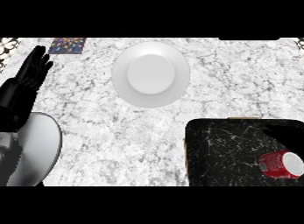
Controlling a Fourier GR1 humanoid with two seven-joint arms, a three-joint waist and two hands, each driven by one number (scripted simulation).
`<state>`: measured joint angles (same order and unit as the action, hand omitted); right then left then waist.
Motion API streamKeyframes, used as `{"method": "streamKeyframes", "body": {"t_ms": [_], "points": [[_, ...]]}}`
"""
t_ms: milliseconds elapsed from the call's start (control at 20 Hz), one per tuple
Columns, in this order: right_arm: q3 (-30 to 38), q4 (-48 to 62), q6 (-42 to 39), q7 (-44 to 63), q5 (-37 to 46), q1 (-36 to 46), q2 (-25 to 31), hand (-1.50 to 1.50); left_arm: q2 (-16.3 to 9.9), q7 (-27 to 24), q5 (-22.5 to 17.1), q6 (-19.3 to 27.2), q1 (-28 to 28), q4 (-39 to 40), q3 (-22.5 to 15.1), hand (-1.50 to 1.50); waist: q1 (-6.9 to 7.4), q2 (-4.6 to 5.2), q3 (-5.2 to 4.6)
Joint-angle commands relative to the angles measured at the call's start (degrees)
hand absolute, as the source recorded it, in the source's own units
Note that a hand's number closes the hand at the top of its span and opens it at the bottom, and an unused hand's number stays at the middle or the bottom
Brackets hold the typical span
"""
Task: Pick the can from the tray and place it in the plate
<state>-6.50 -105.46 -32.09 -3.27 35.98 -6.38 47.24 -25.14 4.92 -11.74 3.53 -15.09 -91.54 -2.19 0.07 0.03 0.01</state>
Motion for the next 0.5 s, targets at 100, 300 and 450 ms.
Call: {"method": "streamKeyframes", "body": {"t_ms": [100,300,450], "points": [[0.11,3.32,-2.51,-4.01,4.45,0.7,-2.29,-1.5,1.41,-0.8,0.65,-2.85,-0.69,1.94,3.21,0.0,-0.19,-0.03,-0.02],[-0.85,5.51,0.79,-5.62,9.42,-1.62,-4.43,-1.5,1.23,3.22,1.71,-2.98,-3.05,0.27,4.16,0.0,-0.32,-0.07,0.0],[-4.65,10.45,2.93,-3.01,14.37,1.77,-9.07,-1.5,3.07,2.36,2.71,-2.97,4.09,-5.72,2.44,0.0,0.25,-0.07,0.0]]}}
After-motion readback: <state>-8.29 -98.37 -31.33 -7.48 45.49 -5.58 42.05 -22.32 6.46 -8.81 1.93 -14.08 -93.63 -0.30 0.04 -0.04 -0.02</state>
